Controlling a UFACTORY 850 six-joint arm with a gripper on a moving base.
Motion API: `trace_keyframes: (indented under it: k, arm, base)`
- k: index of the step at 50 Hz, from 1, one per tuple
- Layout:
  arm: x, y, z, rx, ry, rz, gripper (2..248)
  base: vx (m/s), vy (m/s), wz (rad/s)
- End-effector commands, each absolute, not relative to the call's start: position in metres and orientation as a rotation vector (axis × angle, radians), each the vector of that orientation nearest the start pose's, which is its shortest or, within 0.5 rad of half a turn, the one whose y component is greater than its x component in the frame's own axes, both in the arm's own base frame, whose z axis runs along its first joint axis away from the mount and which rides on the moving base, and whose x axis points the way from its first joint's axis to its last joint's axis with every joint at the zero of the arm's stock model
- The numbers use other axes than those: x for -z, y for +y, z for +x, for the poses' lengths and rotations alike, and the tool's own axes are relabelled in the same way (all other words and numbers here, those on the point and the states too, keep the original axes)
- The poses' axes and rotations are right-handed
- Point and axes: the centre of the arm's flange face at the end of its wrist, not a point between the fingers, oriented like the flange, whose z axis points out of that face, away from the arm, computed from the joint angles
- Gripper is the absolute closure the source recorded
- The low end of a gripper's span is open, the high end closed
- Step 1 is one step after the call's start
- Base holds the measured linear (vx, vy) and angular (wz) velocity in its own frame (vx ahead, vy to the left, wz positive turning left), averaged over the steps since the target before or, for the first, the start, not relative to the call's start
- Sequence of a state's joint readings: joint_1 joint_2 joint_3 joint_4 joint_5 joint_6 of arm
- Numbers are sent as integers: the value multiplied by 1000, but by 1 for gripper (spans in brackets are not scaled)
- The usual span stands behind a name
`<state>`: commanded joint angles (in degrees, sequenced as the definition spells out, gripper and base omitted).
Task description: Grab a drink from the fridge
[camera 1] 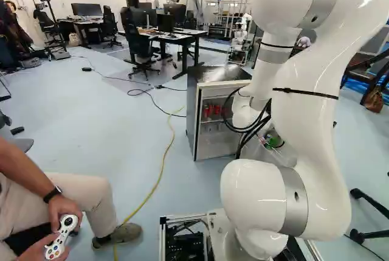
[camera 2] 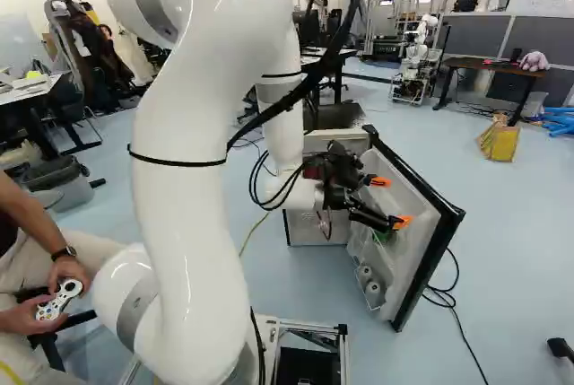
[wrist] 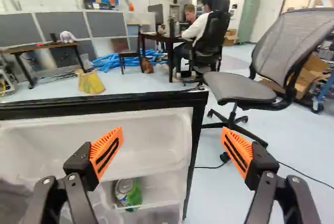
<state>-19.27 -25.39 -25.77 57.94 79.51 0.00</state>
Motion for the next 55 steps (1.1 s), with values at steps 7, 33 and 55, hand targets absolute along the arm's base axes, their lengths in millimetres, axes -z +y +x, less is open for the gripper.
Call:
trace_keyframes:
  k: [7, 33, 55]
  arm:
    - [-277, -179, 314, -1313, -1154, 1597, 3]
    - [-281, -143, 299, -1470, -923, 1860, 3]
    - [-266, -129, 315, -1563, -733, 2059, 3]
  base:
    - [0, 0, 0]
    - [0, 0, 0]
    - [0, 0, 0]
